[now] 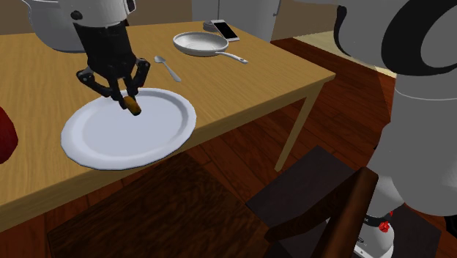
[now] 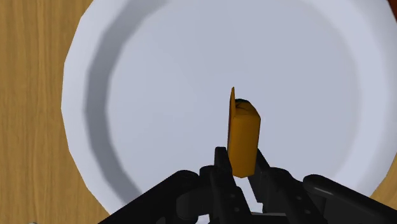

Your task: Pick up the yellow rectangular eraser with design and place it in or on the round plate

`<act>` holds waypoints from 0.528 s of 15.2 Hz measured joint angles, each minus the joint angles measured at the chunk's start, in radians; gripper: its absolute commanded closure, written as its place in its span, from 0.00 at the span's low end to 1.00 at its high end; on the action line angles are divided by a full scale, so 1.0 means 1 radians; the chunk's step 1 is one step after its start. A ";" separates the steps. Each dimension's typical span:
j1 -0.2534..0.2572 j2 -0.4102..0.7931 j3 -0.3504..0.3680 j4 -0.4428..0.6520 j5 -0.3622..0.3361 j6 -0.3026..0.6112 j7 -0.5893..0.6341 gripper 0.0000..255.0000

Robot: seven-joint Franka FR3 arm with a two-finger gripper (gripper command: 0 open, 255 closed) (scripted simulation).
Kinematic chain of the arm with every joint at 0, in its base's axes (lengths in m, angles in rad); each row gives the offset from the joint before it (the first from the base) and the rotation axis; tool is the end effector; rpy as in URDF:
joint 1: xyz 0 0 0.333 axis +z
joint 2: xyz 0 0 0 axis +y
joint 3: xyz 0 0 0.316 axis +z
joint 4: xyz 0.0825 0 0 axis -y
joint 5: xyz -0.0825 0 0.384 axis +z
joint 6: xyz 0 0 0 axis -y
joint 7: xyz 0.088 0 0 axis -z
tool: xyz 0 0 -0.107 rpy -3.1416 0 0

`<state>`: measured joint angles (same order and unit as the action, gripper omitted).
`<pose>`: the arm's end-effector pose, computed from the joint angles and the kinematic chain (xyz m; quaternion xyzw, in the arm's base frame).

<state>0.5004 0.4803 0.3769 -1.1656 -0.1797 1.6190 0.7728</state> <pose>0.4998 0.4754 0.5349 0.9993 0.0367 0.0041 0.0019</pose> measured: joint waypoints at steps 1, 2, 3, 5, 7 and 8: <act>-0.004 -0.004 0.000 -0.020 0.001 0.016 -0.001 1.00; -0.003 -0.002 0.000 -0.030 0.000 0.028 0.002 1.00; -0.006 -0.004 -0.001 -0.046 0.001 0.042 0.001 1.00; -0.009 -0.008 0.000 -0.072 0.002 0.063 0.003 1.00; -0.010 -0.011 0.000 -0.081 0.003 0.070 0.004 1.00; -0.010 -0.011 0.000 -0.081 0.003 0.070 0.004 1.00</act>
<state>0.4901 0.4695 0.3767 -1.2470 -0.1771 1.6895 0.7763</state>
